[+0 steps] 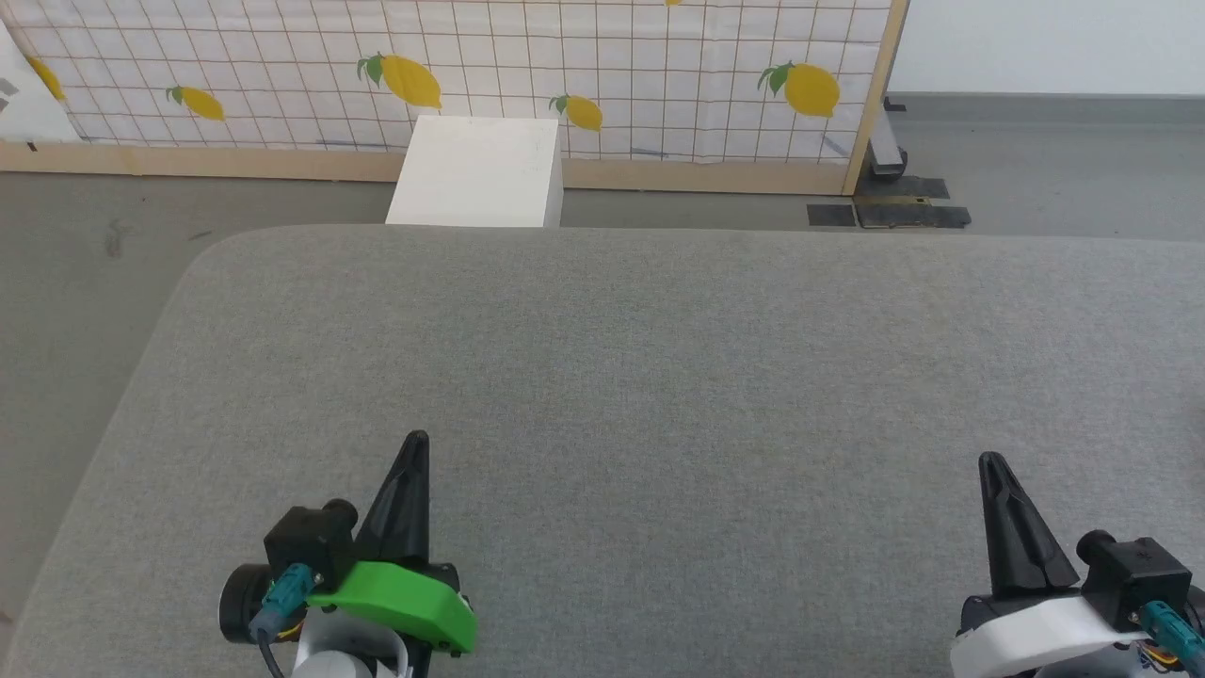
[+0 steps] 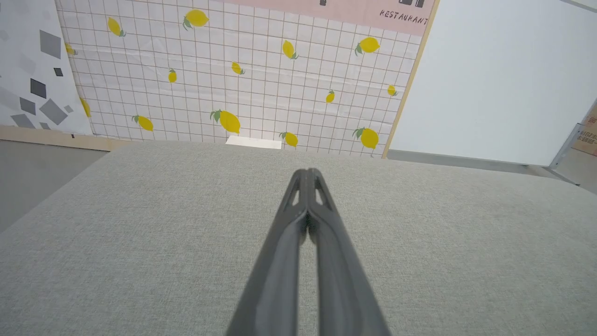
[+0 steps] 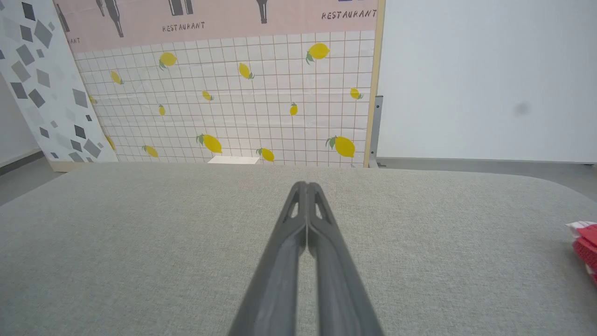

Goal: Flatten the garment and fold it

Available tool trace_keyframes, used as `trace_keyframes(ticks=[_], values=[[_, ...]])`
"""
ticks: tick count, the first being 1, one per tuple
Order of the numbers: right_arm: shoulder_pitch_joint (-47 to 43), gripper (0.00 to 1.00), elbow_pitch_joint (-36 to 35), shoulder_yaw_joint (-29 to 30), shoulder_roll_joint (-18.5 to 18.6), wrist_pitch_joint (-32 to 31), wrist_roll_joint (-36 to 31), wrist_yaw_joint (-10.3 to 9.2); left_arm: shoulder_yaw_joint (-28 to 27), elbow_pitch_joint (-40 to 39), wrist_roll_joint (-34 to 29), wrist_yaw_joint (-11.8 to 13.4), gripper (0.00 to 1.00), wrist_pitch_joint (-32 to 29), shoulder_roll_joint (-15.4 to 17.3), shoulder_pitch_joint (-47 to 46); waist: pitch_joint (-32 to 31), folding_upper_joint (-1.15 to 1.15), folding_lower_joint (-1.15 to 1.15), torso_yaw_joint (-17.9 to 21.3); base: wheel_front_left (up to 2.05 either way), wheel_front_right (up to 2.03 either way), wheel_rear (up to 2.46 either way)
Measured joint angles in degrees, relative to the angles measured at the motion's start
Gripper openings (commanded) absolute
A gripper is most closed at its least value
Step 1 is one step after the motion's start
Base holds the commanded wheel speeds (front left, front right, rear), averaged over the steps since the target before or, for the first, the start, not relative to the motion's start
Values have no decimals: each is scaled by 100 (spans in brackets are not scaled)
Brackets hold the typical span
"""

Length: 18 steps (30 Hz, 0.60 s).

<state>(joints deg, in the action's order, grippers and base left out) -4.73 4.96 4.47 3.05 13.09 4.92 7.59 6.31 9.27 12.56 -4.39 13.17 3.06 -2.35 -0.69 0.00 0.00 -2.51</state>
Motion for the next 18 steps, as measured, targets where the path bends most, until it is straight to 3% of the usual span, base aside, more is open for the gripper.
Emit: trace_keyframes(ticks=[18], values=[[11, 0, -67, -64, 0, -202, -89, 0, -99, -147, -127, 55, 0, -205, 1, 2, 11, 0, 0, 41, 0, 0, 0]])
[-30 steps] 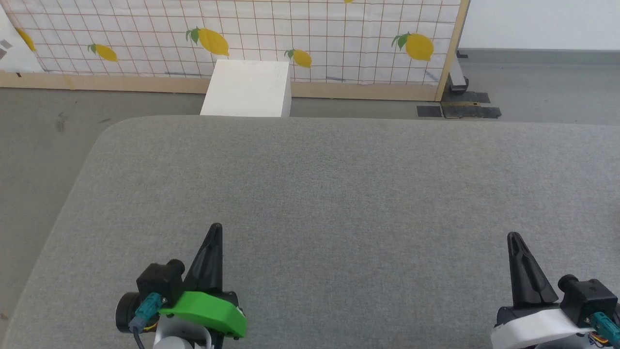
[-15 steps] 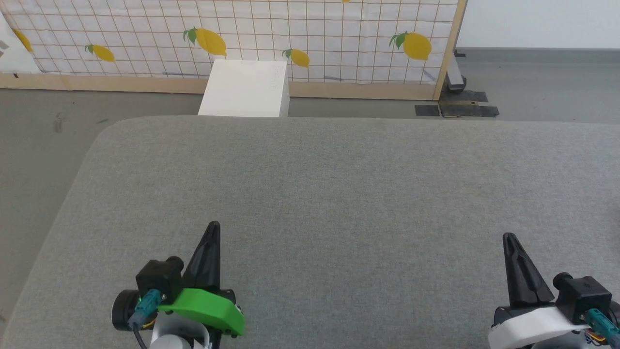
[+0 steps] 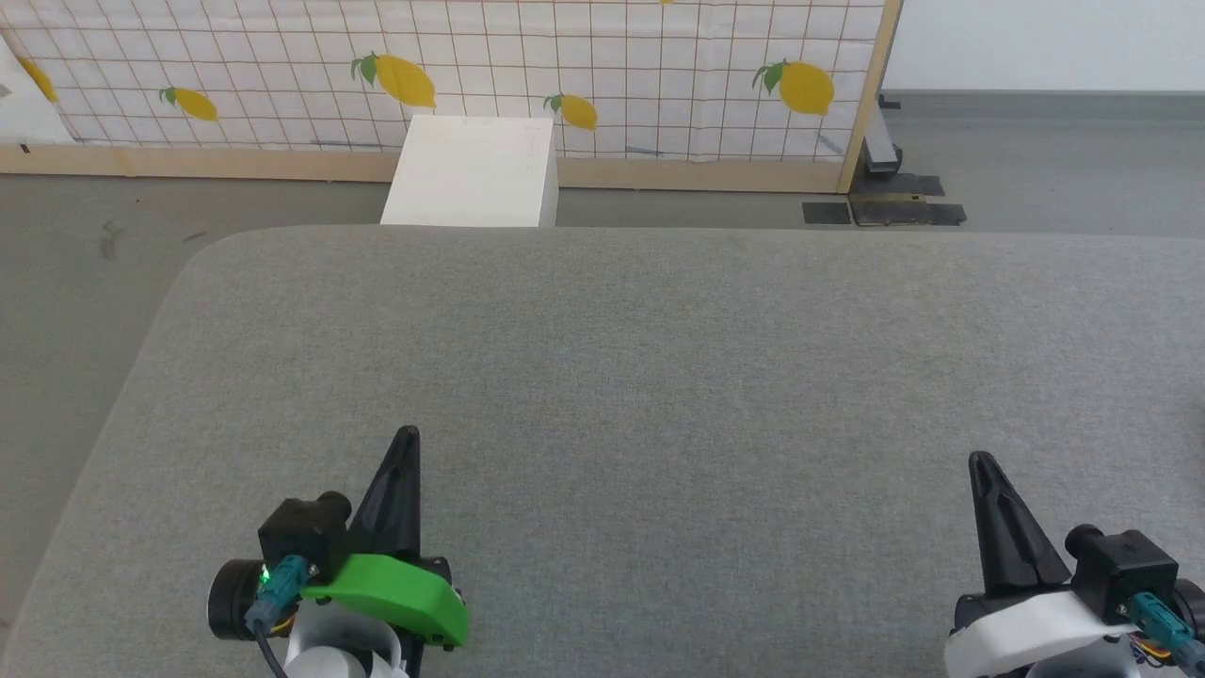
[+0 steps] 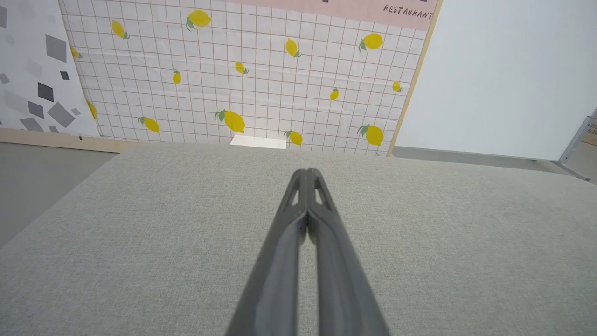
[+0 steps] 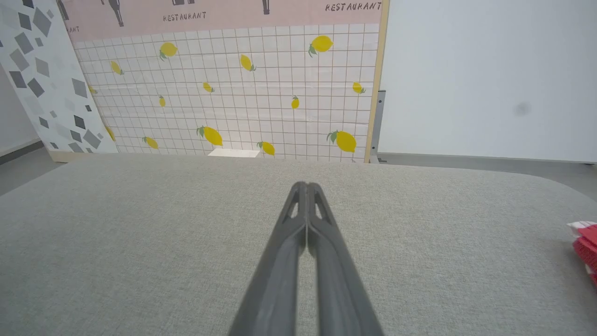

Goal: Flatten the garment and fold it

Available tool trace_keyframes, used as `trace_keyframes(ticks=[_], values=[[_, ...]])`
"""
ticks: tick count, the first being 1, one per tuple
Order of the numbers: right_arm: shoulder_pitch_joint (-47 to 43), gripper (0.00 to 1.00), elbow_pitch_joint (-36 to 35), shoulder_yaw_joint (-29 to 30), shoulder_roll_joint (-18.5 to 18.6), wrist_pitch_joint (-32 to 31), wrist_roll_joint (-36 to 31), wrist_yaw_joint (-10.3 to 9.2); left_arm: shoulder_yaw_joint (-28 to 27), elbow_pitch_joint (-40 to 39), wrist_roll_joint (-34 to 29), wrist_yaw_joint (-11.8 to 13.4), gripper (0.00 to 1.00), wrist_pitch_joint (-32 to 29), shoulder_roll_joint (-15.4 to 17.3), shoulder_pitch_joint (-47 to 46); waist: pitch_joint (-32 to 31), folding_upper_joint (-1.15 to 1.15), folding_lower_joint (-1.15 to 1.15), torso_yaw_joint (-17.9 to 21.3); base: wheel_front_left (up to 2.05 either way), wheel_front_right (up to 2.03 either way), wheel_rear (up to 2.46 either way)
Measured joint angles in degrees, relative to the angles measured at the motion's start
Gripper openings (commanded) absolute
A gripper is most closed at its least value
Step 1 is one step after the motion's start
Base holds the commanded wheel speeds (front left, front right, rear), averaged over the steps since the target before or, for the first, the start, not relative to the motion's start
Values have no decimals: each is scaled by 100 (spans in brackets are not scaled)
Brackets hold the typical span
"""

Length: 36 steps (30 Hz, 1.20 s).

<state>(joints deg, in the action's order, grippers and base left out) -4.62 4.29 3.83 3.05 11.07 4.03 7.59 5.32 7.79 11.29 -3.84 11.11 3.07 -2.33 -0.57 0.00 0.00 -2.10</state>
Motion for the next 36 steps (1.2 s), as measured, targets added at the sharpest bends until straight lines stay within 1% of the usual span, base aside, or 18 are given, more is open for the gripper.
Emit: trace_keyframes(ticks=[2, 36], values=[[10, 0, -8, -9, 0, -31, -4, 0, -13, -19, -49, 38, 0, -41, 0, 1, 1, 0, 0, 5, 0, 0, 0], [122, 0, -153, -144, 0, -410, -112, 0, -198, -282, -442, 147, 0, -424, -1, 31, 22, 0, 0, 81, 0, 0, 0]])
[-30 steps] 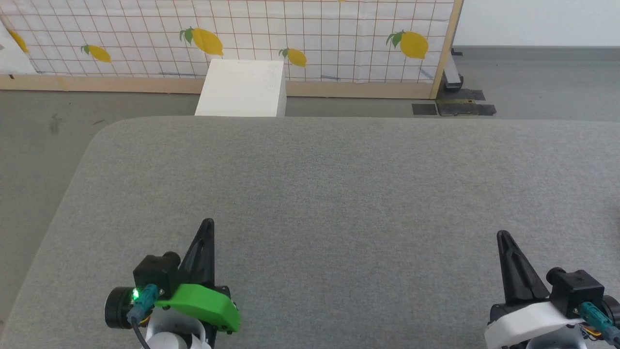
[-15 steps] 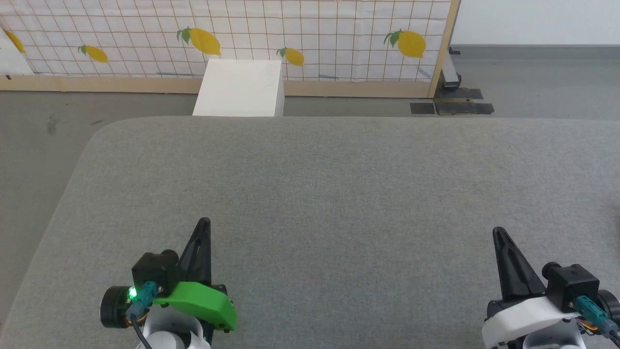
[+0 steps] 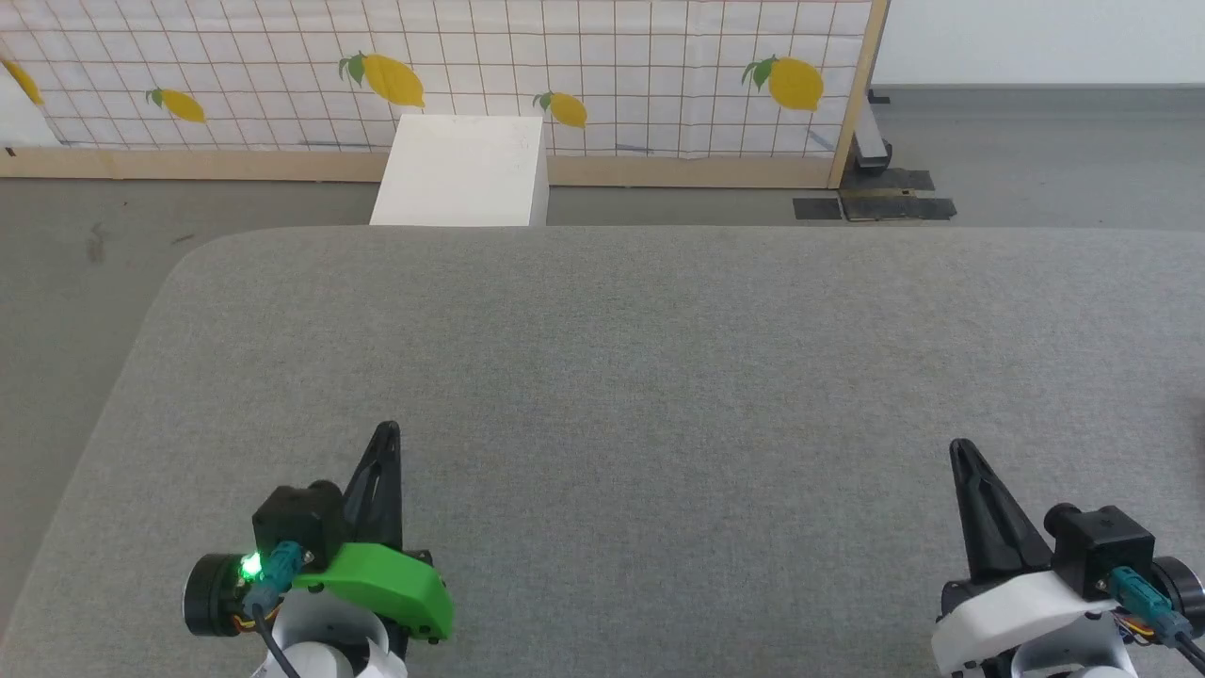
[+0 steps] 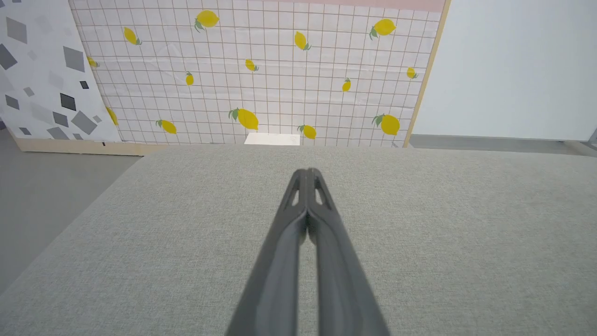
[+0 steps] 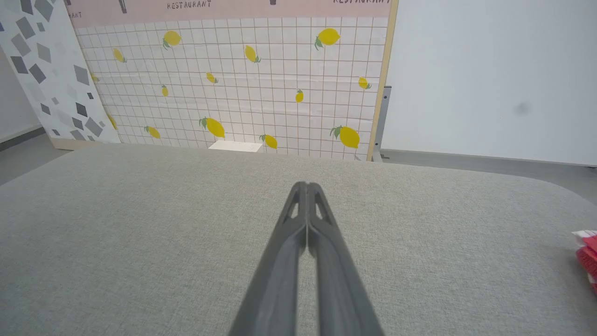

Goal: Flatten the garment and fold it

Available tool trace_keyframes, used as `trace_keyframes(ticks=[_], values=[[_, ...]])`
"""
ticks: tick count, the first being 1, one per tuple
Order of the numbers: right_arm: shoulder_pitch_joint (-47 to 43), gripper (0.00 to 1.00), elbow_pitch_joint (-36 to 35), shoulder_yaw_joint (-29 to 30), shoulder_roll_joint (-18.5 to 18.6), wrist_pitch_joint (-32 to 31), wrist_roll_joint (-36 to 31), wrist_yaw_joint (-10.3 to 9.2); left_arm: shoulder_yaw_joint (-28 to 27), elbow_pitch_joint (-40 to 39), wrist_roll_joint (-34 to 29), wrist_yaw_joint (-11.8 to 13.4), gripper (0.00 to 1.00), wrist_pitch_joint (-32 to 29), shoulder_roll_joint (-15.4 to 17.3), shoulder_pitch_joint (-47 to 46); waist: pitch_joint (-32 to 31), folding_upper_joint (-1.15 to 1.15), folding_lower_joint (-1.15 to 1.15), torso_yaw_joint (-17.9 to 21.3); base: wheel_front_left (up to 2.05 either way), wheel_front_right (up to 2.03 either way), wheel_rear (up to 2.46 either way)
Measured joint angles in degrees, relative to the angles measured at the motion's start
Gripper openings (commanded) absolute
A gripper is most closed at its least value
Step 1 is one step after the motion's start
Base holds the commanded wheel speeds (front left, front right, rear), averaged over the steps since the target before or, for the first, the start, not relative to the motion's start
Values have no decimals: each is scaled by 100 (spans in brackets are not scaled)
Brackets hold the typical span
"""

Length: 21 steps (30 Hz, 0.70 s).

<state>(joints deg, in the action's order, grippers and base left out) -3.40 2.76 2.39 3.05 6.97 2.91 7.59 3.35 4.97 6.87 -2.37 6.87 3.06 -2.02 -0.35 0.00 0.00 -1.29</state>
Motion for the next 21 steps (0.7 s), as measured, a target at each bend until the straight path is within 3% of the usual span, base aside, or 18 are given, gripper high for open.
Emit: trace_keyframes(ticks=[21], values=[[100, 0, -87, -80, -1, -252, -100, 0, -107, -176, -223, 86, 0, -252, 0, 54, 13, 0, 0, 47, 0, 0, 0]])
